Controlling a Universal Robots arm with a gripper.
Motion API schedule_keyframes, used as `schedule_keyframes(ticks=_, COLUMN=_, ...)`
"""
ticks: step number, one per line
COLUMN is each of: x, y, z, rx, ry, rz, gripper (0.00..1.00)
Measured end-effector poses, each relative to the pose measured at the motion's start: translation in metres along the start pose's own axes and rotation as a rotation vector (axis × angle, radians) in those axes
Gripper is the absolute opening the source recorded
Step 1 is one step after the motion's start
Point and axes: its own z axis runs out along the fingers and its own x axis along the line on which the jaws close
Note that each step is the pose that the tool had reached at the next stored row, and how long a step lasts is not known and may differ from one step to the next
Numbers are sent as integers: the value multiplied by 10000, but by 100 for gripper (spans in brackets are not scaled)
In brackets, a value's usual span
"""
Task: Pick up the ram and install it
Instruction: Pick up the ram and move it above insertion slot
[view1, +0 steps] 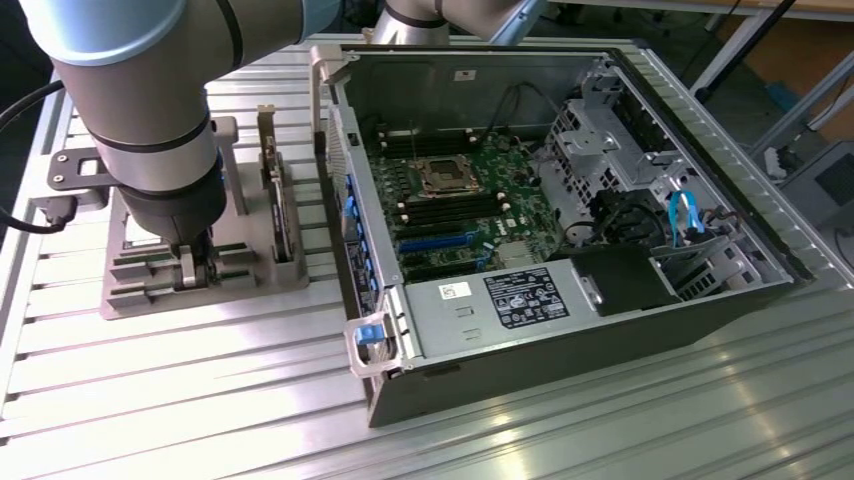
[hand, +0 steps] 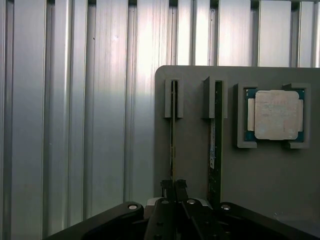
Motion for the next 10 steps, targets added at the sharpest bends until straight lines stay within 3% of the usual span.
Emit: schedule_keyframes(ticks=10, x=0, y=2, z=0, rx=0, ry=-11, rz=203, gripper=12)
